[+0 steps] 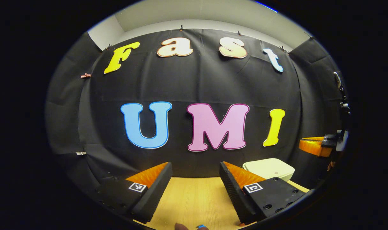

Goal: Press the lid of the desktop garbage bin to open it, pick up the crumpled paper on the desktop and throw it into the bin, then pick up the pop can on the desktop and drop it into the bin, and finally close the garbage bin lid.

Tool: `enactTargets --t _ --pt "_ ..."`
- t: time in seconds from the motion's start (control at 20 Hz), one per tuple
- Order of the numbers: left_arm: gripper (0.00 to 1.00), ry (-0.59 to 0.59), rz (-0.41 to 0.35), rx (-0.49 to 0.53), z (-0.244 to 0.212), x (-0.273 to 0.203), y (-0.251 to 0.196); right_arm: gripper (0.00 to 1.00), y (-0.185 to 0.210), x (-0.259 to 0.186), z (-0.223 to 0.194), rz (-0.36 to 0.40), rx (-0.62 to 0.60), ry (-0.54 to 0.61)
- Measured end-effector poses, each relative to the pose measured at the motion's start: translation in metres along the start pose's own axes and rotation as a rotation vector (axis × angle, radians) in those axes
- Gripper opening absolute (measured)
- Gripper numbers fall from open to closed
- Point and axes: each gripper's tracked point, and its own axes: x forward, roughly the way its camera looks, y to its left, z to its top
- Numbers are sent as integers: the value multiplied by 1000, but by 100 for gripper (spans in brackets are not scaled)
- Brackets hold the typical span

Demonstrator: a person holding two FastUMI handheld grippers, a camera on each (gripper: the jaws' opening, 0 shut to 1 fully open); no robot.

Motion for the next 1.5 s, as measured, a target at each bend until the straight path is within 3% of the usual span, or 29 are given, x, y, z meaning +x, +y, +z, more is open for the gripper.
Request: enactTargets --t 0.4,1.0,1.5 --pt "95 5 -3 2 0 -2 -3 5 -13 31 -38 -42 -106 42" --pt "95 14 41 23 -3 3 4 5 -20 67 -123 -27 -37 186" --pt "95 28 60 31 -5 5 7 5 -15 73 -151 -9 4 233"
